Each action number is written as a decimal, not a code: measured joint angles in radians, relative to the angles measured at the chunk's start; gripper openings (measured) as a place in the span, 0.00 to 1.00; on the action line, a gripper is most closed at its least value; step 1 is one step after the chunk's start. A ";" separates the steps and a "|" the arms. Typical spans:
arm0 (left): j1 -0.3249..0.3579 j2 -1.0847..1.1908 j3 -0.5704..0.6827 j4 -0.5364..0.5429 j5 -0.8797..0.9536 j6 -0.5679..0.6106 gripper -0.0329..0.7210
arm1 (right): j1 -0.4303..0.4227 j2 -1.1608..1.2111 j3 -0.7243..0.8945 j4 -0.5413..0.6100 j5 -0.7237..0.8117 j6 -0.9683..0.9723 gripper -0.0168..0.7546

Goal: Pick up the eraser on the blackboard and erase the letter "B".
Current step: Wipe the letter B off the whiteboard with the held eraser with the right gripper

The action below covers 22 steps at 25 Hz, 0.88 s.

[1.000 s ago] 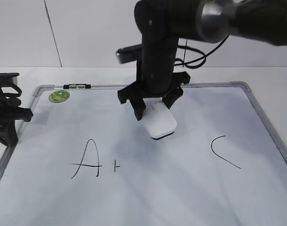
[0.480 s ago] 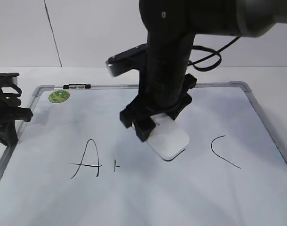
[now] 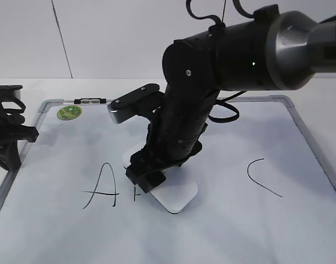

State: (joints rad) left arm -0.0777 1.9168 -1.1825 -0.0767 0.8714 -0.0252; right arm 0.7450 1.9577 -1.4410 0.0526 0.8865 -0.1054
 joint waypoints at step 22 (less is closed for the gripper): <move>0.000 0.000 0.000 0.000 0.000 0.000 0.07 | 0.032 0.107 -0.071 -0.023 0.148 -0.005 0.74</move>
State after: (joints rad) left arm -0.0777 1.9168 -1.1825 -0.0767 0.8714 -0.0252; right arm 0.7773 2.0644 -1.5117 0.0292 1.0346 -0.1102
